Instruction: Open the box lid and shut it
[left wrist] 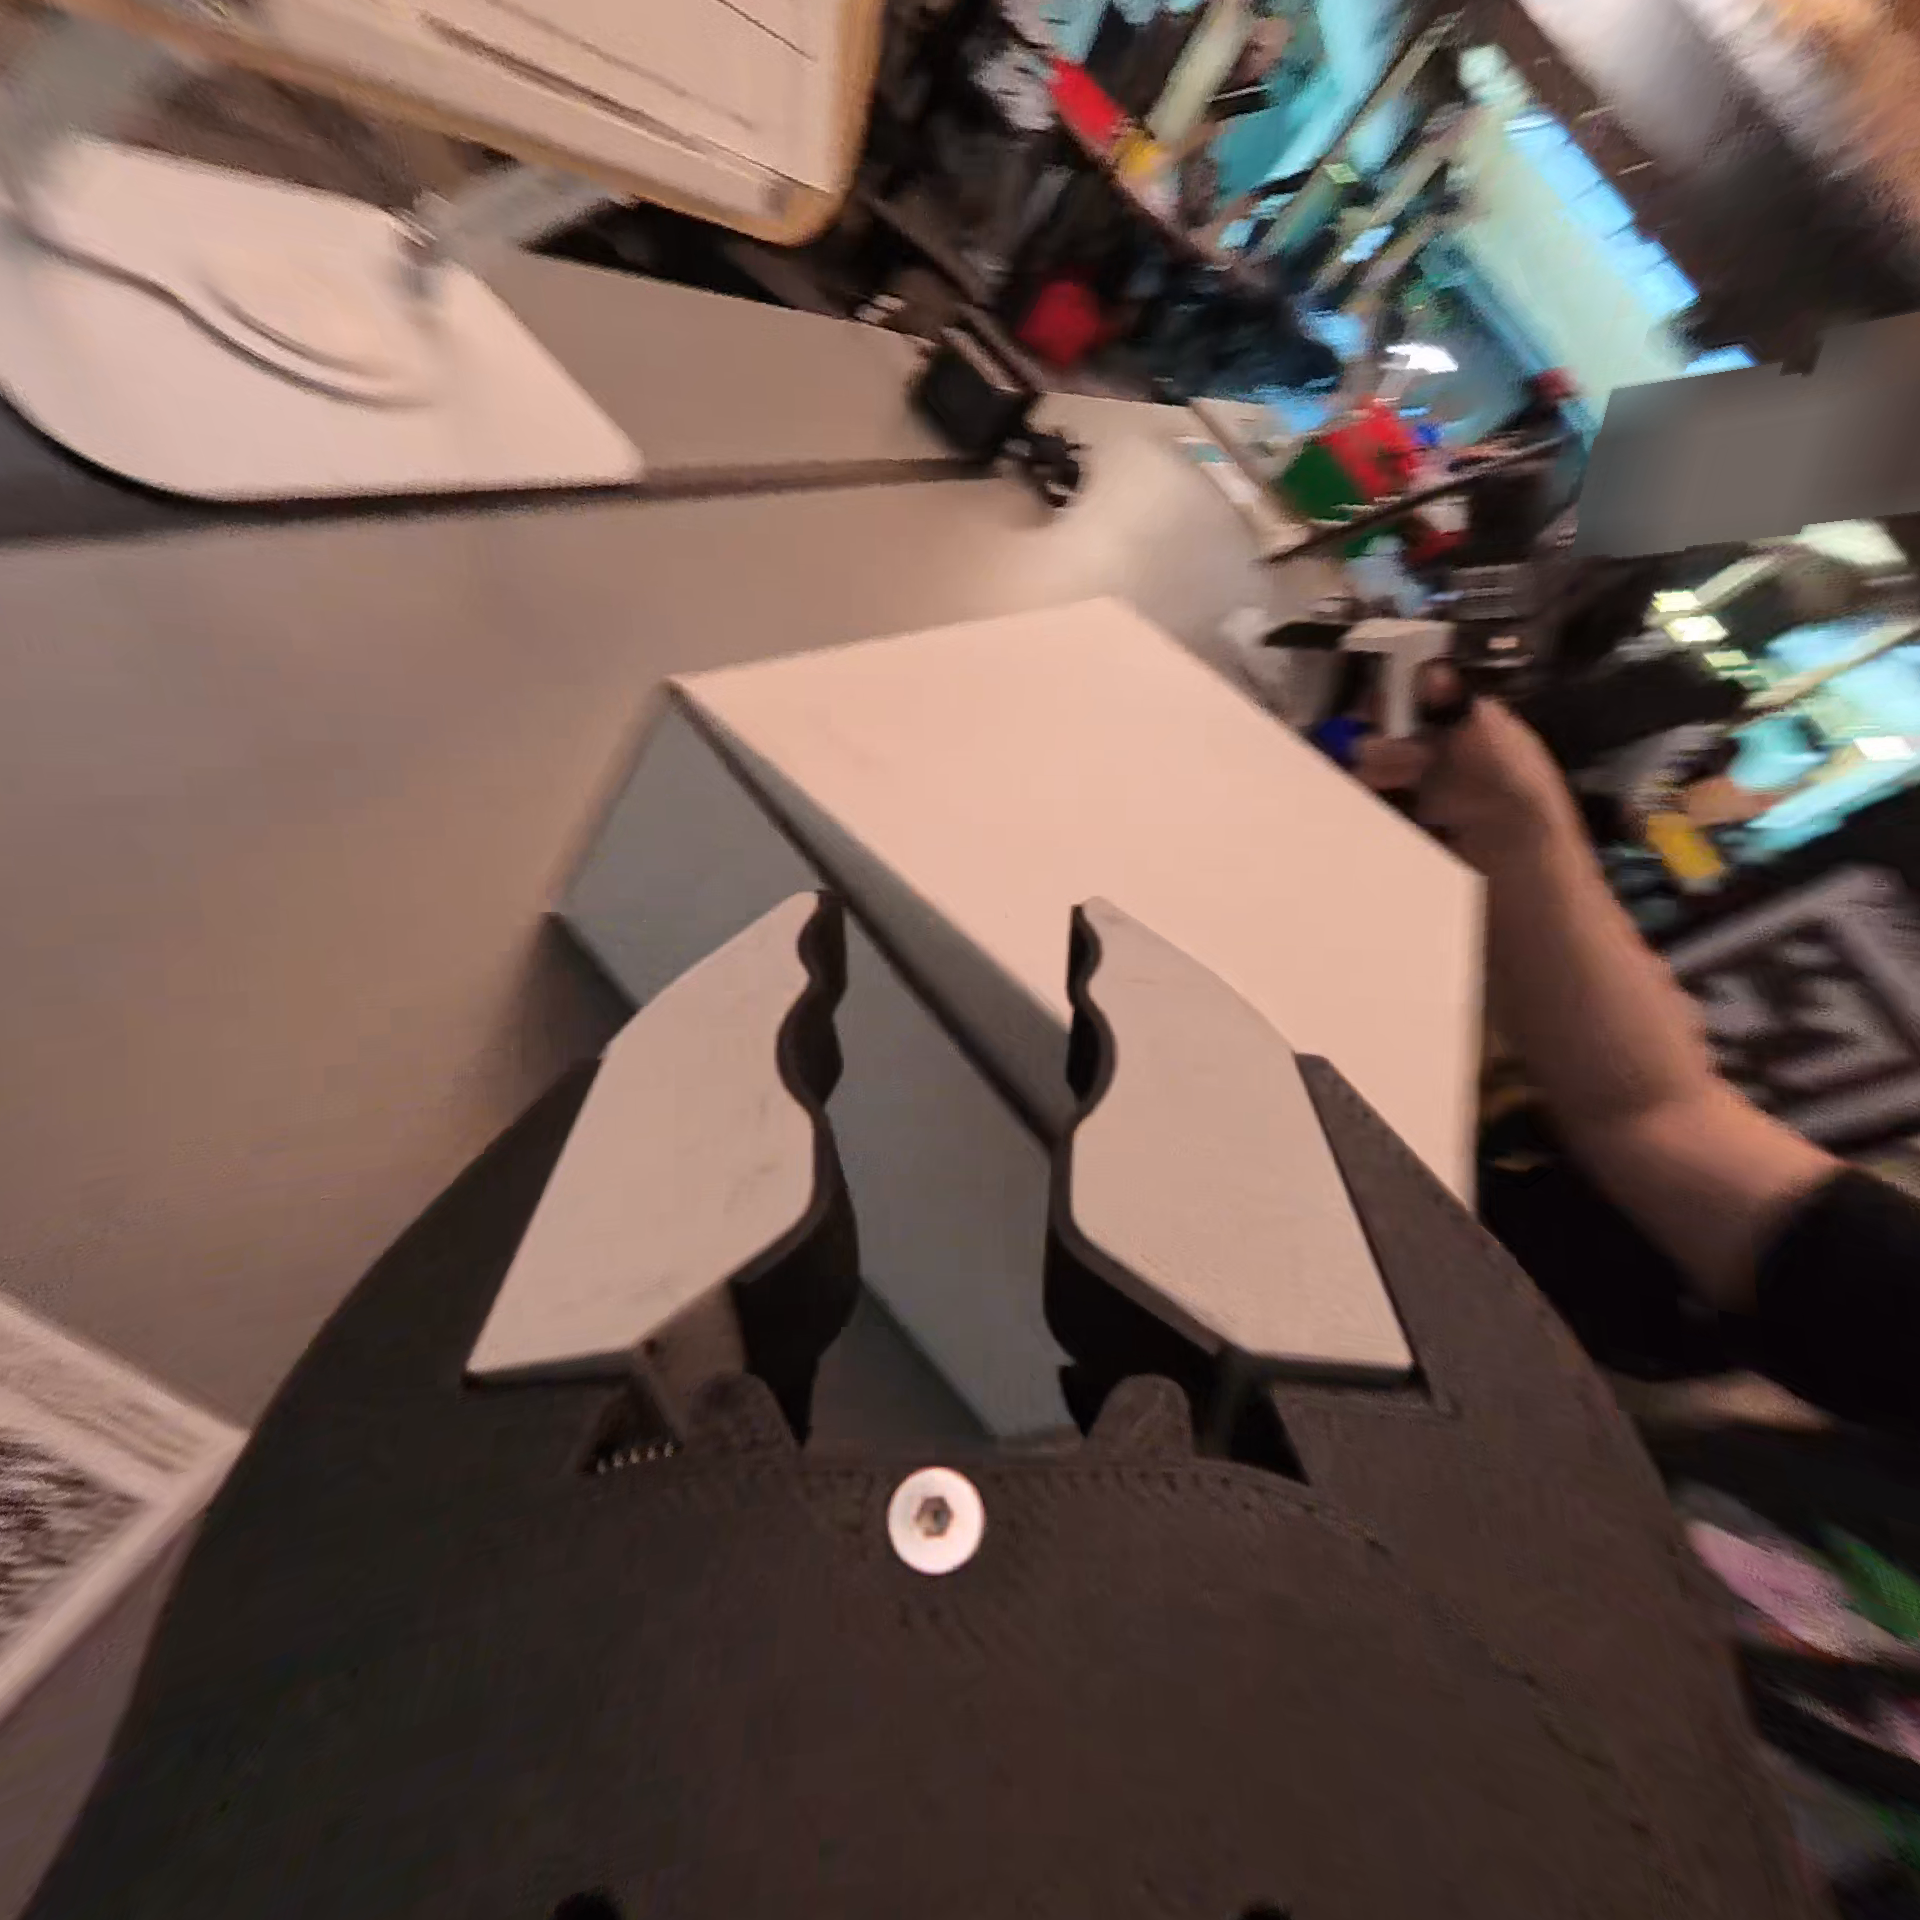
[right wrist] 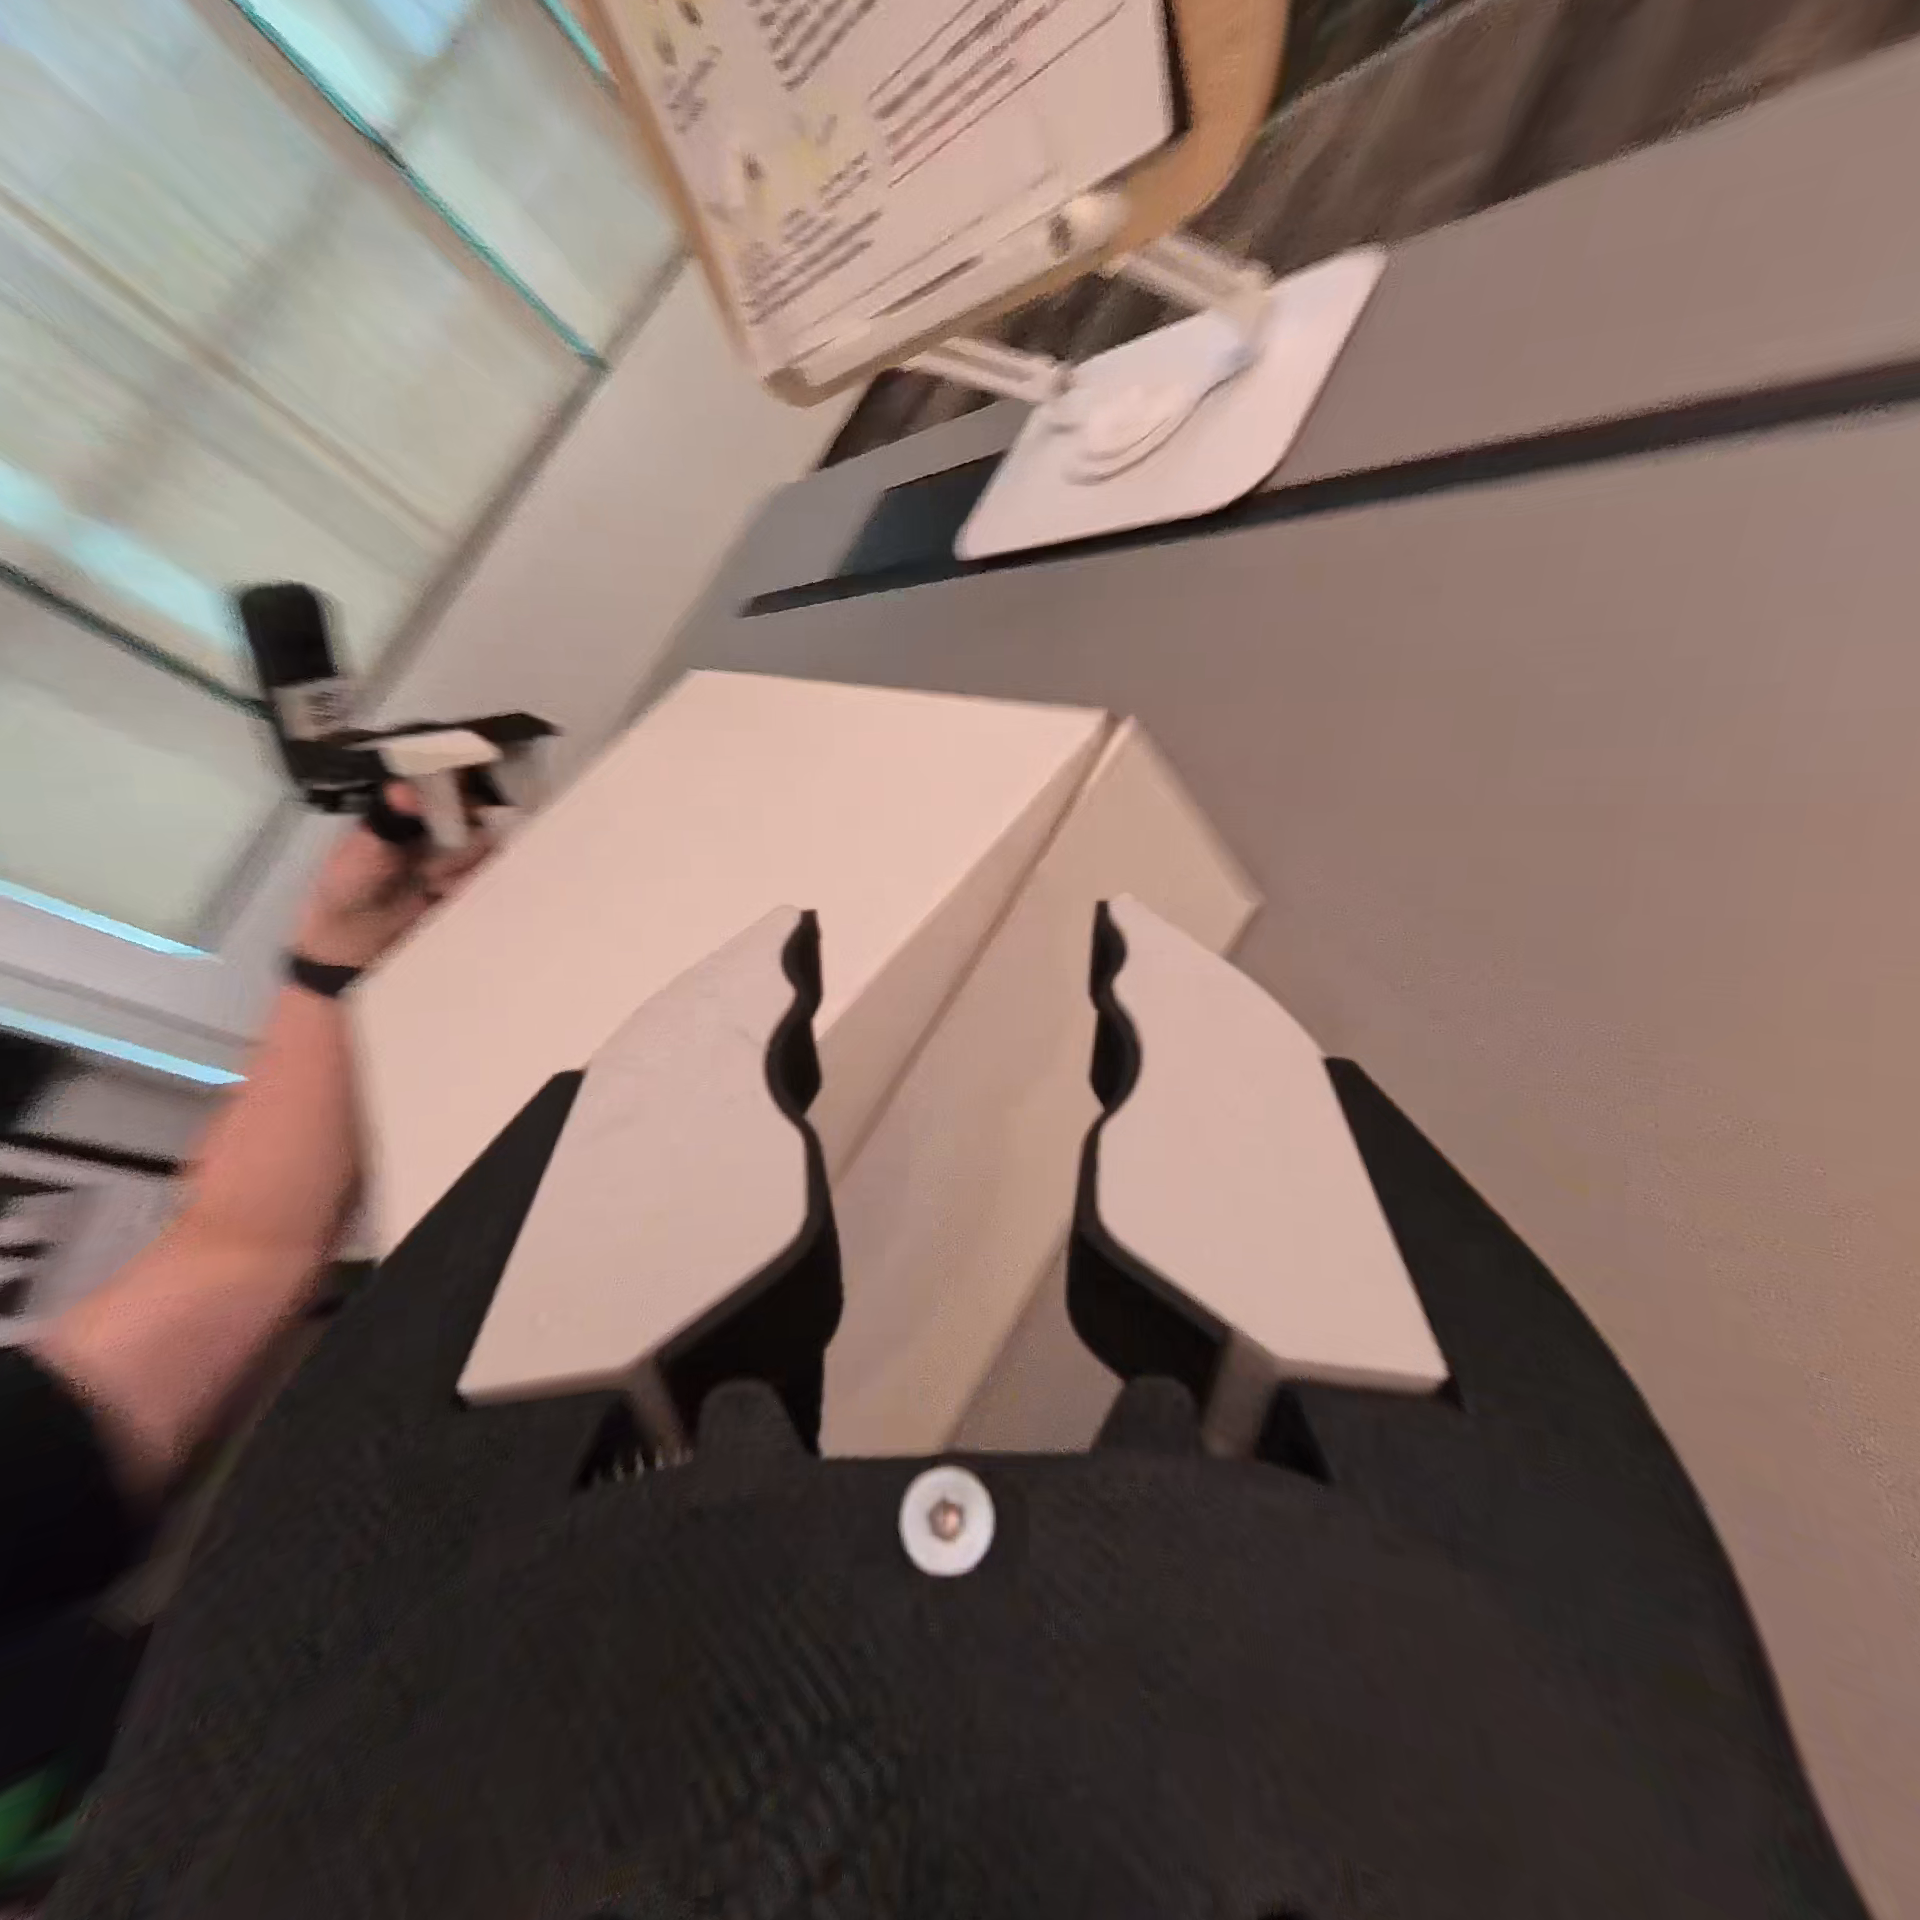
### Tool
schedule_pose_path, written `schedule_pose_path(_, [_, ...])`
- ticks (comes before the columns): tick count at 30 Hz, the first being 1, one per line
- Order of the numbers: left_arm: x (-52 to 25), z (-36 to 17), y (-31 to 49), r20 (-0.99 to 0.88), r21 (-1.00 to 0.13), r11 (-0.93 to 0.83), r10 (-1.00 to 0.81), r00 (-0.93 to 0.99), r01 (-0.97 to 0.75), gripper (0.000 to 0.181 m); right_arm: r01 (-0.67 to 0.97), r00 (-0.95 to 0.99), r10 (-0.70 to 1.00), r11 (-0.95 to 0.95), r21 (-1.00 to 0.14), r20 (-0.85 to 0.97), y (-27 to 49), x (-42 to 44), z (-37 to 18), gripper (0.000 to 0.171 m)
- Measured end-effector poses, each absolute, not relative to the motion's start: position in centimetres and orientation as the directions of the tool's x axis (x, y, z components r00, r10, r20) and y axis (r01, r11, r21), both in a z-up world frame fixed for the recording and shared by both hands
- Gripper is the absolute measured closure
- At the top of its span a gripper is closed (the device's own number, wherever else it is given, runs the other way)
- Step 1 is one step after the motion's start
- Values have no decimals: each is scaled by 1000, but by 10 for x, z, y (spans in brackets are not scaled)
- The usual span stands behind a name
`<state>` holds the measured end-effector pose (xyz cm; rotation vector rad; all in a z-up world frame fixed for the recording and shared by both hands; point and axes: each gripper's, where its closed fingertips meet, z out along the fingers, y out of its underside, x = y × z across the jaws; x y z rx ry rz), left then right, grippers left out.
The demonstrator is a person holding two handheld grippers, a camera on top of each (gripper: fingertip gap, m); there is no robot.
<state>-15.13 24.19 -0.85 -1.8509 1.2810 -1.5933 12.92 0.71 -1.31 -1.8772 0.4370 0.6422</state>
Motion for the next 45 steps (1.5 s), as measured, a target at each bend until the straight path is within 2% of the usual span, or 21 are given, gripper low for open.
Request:
schedule_pose_path(4, [-186,-10,210,643,-683,-537,-764,-58,-496,113,-603,677,59,-527,-599,-733,-24,79,-16,105])
schedule_pose_path(7, [-199,-13,190,701,-616,-576,-712,-39,-538,107,-591,623,78,-605,-534,-779,-37,47,-21,100])
schedule_pose_path(17, [-199,-39,153,769,-450,-611,-636,65,-651,105,-526,632,21,-722,-449,-775,-42,22,-40,99])
schedule_pose_path(22, [-195,-42,145,767,-433,-593,-638,68,-679,109,-528,600,16,-743,-411,-800,-43,14,-45,100])
schedule_pose_path(32, [-197,-46,142,747,-440,-551,-663,51,-709,111,-525,585,35,-745,-411,-810,-43,14,-50,101])
schedule_pose_path(35, [-199,-38,139,744,-468,-529,-668,7,-708,116,-523,586,46,-741,-420,-809,-43,15,-50,101])
schedule_pose_path(37, [-204,-23,132,717,-547,-497,-694,-70,-674,113,-515,607,59,-730,-449,-792,-43,17,-49,101])
schedule_pose_path(39, [-215,-20,126,615,-650,-421,-781,-112,-633,110,-506,634,74,-713,-486,-770,-44,20,-48,102])
schedule_pose_path(41, [-224,-32,123,471,-722,-337,-879,-72,-604,104,-496,662,86,-693,-522,-744,-45,23,-47,102])
schedule_pose_path(45, [-215,-50,120,311,-831,-304,-948,64,-466,118,-463,713,108,-670,-581,-693,-46,27,-45,102])
